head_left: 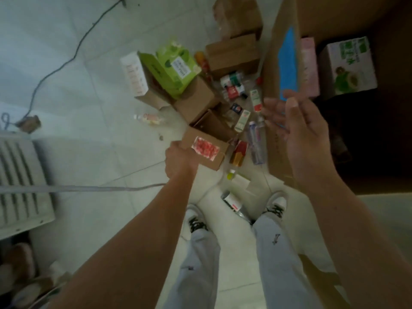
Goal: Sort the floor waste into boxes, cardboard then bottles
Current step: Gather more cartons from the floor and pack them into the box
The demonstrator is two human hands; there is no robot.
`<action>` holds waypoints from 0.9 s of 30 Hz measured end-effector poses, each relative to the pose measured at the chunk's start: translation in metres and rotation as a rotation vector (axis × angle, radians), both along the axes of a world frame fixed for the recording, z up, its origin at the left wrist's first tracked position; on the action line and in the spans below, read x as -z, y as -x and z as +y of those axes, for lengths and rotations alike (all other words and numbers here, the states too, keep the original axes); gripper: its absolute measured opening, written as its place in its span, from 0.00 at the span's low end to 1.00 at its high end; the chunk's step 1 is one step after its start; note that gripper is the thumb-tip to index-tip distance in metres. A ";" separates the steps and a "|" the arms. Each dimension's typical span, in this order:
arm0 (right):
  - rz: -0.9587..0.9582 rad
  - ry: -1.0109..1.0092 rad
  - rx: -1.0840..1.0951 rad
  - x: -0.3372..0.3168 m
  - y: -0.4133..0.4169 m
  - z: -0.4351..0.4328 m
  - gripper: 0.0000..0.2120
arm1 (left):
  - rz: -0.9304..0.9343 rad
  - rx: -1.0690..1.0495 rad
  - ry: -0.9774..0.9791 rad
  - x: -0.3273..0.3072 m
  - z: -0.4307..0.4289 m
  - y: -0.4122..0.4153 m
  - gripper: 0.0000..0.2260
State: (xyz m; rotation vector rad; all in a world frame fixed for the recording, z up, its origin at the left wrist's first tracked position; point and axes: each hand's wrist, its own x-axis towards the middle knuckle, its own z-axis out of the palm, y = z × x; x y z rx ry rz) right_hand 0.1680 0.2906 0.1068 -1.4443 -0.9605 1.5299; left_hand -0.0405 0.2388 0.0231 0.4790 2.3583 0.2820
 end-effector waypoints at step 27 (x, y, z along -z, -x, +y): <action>-0.992 -0.013 -0.494 0.468 0.169 0.069 0.26 | 0.106 0.024 -0.189 0.367 -0.017 0.095 0.12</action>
